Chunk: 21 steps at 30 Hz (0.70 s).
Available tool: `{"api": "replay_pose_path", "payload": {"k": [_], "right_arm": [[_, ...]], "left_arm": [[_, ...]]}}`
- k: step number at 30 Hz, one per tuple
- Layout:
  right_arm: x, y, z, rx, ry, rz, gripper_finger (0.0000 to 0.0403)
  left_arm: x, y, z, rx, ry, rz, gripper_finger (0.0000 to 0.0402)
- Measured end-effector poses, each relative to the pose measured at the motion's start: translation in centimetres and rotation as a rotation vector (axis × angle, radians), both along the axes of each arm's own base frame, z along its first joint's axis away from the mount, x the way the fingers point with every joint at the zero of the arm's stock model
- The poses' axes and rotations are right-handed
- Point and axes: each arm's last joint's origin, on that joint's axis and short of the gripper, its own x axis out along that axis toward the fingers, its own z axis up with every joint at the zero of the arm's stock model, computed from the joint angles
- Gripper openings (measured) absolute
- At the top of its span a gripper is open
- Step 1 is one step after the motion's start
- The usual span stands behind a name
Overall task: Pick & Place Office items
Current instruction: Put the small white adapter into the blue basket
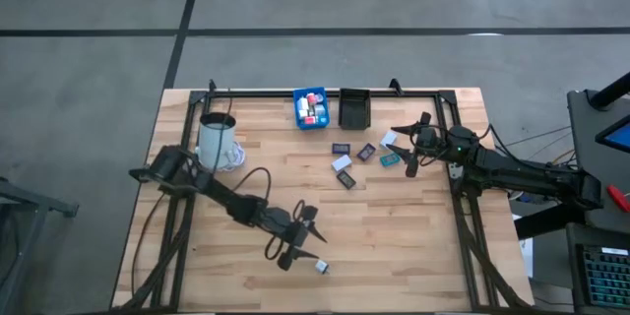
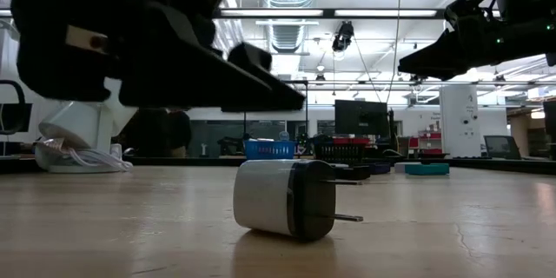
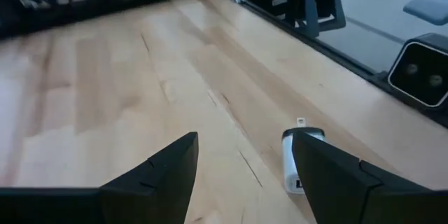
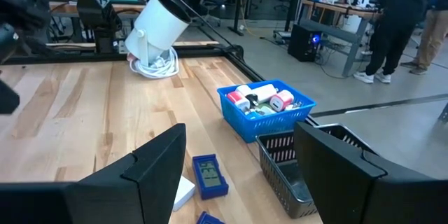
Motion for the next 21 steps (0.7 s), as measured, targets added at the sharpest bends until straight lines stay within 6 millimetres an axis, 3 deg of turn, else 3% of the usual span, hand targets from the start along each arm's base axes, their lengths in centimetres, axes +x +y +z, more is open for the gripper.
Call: {"api": "replay_pose_path", "payload": {"k": [6,13,21], "right_arm": [[0.0,0.0,0.0,0.0,0.0,0.0,0.0256],[0.0,0.0,0.0,0.0,0.0,0.0,0.0256],[0.0,0.0,0.0,0.0,0.0,-0.001,0.0256]], "left_arm": [[0.7,-1.3,-0.5,-0.042,0.019,-0.044,0.0236],[-0.1,-3.0,-0.5,-0.035,0.018,-0.082,0.0236],[0.2,-3.6,-1.5,-0.024,0.031,-0.08,0.0236]]}}
